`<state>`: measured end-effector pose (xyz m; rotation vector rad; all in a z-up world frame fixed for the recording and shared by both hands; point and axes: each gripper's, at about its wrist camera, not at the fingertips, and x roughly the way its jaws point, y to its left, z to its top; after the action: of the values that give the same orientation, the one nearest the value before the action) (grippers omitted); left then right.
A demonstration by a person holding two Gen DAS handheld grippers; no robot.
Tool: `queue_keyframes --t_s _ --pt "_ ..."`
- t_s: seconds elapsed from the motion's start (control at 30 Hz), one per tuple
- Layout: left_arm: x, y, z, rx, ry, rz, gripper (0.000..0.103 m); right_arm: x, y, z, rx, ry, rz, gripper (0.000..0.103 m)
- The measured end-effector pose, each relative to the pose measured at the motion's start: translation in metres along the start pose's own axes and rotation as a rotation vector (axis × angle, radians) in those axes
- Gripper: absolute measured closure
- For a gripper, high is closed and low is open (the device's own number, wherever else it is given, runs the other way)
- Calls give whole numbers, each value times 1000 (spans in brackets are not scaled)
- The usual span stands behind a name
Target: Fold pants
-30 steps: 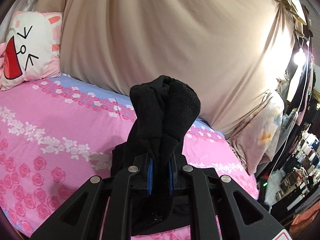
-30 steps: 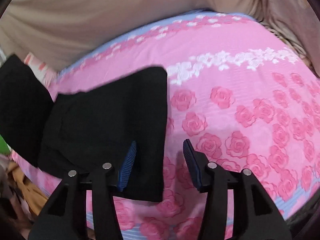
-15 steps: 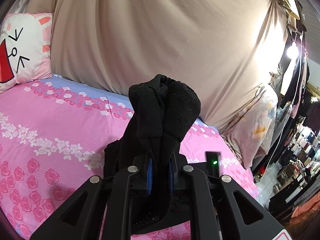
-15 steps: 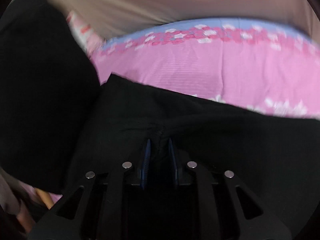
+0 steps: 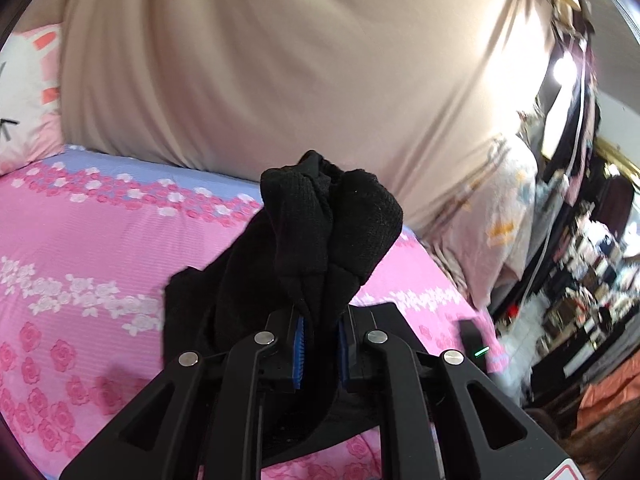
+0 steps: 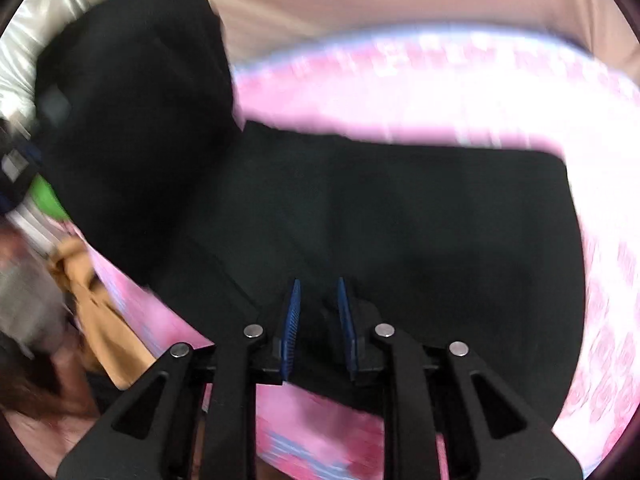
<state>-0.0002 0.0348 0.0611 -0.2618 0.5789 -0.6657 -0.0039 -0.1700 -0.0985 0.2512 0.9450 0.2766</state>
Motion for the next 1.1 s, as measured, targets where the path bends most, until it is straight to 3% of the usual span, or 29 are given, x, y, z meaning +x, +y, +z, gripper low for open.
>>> queue_keyframes --t_s 0.1,0.23,0.3,0.37,0.43,0.5,0.57,0.73,0.8,0.83,0.9,0.93,1.0,1.07,1.1 --pt "18 -20 -5 45 51 -3 92 -25 -13 -2 48 -41 32 87" --pt "50 -50 -19 132 133 -11 92 -68 -49 -16 153 -139 -45 82" --pt "75 -65 -31 149 209 -67 81 -89 -67 -24 229 -200 -24 79" --pt "97 -78 -46 163 279 -113 68 -98 -84 -28 291 -247 -15 59" --pt "104 -86 -53 170 306 -134 63 -96 -89 -26 297 -255 -11 58" --pt "99 -89 -54 166 292 -129 53 -90 -88 -22 293 -248 34 53" --pt "83 -82 -49 143 245 -101 43 -79 -81 -9 292 -235 88 41" --pt "47 -52 -35 99 161 49 40 -43 -65 10 313 -157 195 36" --pt "35 -36 -32 73 147 112 38 -41 -54 12 315 -145 197 27" --pt "31 -28 -31 62 139 140 38 -32 -50 16 315 -150 169 27" --pt "22 -14 -29 39 121 180 38 -32 -36 18 270 -159 144 62" --pt "17 -6 -27 17 108 199 38 -33 -28 25 266 -147 191 83" --pt "9 2 -21 -9 86 207 38 -61 -6 39 196 -223 165 85" --pt "-5 7 -14 -27 47 218 38 -114 17 48 121 -339 179 85" --pt "-10 8 -12 -28 33 218 38 -140 25 47 73 -394 144 85"
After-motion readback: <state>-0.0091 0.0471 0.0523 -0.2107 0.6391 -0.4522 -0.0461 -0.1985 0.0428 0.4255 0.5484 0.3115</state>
